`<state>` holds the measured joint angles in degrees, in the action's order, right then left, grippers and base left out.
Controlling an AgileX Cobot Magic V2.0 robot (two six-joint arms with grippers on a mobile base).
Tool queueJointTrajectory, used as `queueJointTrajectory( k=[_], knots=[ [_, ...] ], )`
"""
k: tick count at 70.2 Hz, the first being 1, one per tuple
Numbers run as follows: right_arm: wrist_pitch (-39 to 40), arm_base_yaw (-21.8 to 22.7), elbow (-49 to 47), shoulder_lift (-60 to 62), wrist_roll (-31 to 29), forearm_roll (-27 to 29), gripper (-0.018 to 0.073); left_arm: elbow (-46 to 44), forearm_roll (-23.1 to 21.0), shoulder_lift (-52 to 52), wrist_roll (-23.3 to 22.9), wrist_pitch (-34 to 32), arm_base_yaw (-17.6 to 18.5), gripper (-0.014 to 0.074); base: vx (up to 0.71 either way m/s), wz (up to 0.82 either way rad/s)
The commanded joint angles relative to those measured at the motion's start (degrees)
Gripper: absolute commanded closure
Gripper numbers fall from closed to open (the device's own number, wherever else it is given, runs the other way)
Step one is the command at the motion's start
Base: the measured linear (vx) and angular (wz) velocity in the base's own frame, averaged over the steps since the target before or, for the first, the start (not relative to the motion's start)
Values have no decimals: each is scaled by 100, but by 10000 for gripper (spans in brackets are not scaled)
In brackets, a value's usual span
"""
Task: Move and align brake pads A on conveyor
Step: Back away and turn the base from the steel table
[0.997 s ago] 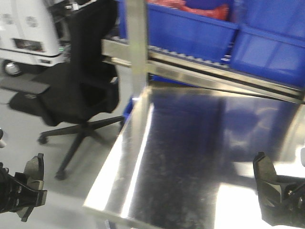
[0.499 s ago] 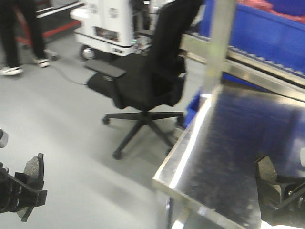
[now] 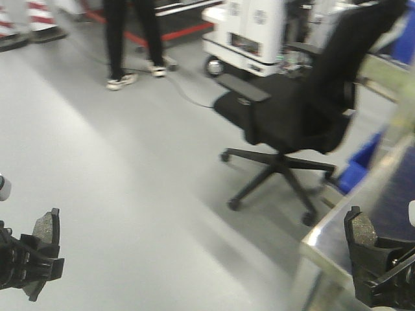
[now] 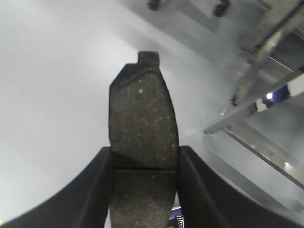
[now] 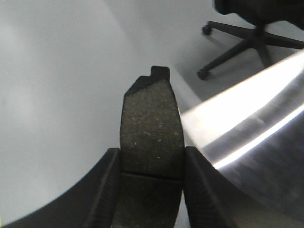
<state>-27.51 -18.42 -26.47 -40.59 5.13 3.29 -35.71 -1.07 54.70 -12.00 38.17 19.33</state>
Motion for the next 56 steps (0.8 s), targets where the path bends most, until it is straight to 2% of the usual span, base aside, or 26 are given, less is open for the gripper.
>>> queueJointTrajectory(
  k=[1,56],
  knots=[
    [433,8,-168,24,-50,-39,560,-153,-22,-77,-19,-339,38,524,-4,64],
    [388,8,-168,24,-50,-39,560,-153,-22,-77,-19,-339,38,524,-2,62]
  ],
)
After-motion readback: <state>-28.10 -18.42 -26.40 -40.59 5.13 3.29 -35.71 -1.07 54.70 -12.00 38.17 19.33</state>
